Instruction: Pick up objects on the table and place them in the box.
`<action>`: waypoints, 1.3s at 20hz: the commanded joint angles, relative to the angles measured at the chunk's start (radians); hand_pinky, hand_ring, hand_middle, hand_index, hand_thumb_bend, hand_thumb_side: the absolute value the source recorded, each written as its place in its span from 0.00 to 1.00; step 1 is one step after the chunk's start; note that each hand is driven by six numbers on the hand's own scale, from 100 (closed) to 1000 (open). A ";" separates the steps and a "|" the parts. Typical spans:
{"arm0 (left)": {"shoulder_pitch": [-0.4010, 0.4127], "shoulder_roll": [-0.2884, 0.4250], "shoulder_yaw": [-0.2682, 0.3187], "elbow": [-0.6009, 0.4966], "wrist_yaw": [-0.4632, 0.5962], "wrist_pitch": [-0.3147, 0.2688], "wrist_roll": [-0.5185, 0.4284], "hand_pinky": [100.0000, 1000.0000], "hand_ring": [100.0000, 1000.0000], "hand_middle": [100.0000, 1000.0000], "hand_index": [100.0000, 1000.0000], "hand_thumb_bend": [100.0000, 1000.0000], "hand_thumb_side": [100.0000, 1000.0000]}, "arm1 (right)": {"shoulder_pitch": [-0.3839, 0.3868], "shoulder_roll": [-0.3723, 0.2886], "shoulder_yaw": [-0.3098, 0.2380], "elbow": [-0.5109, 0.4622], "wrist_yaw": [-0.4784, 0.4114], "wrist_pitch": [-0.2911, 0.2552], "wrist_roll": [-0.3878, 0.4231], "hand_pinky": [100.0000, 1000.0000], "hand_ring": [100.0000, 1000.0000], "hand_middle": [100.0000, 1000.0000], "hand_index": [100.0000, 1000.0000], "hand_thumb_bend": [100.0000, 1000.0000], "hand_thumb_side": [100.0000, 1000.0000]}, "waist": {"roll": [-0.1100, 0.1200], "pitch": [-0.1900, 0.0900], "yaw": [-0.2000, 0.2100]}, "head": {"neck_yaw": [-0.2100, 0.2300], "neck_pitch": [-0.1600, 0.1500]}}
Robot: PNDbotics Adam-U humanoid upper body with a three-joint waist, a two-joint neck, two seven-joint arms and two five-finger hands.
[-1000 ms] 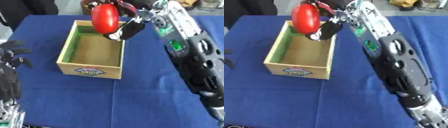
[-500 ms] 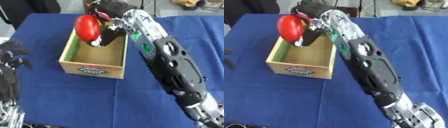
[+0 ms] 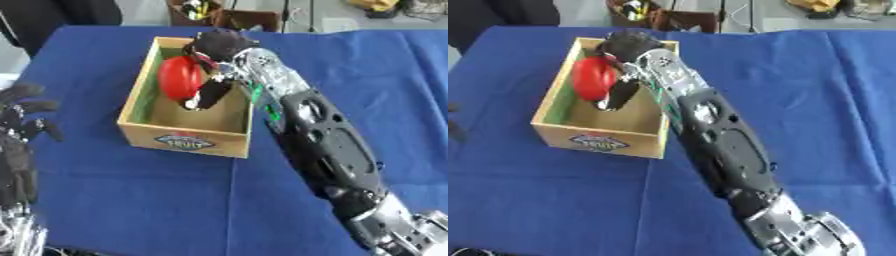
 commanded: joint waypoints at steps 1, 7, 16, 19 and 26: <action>-0.009 0.005 -0.003 -0.018 0.004 -0.001 -0.005 0.22 0.53 0.59 0.66 0.00 0.96 | -0.028 0.014 -0.022 0.025 0.050 0.012 -0.032 0.67 0.62 0.29 0.52 0.00 0.41 | 0.005 -0.014 0.003 | -0.004 -0.014; -0.008 0.004 -0.003 -0.018 0.004 -0.001 -0.007 0.22 0.53 0.59 0.66 0.00 0.96 | -0.034 0.034 -0.039 0.079 0.132 0.001 -0.050 0.69 0.65 0.34 0.57 0.00 0.43 | 0.004 -0.012 0.006 | -0.007 -0.016; -0.009 0.003 -0.003 -0.018 0.004 0.000 -0.009 0.22 0.54 0.59 0.66 0.00 0.96 | -0.042 0.044 -0.050 0.103 0.181 -0.048 0.031 0.83 0.86 0.75 0.93 0.01 0.51 | 0.000 -0.010 0.006 | -0.007 -0.020; -0.009 0.003 -0.003 -0.018 0.004 0.000 -0.009 0.22 0.54 0.59 0.66 0.00 0.96 | -0.044 0.044 -0.053 0.089 0.204 -0.043 0.043 0.84 0.88 0.77 0.94 0.10 0.52 | 0.000 -0.011 0.006 | -0.007 -0.021; -0.008 0.003 -0.003 -0.018 0.005 0.001 -0.010 0.22 0.54 0.59 0.66 0.00 0.96 | -0.050 0.046 -0.059 0.067 0.240 -0.021 0.026 0.87 0.90 0.83 0.97 0.21 0.52 | -0.001 -0.014 0.005 | -0.008 -0.023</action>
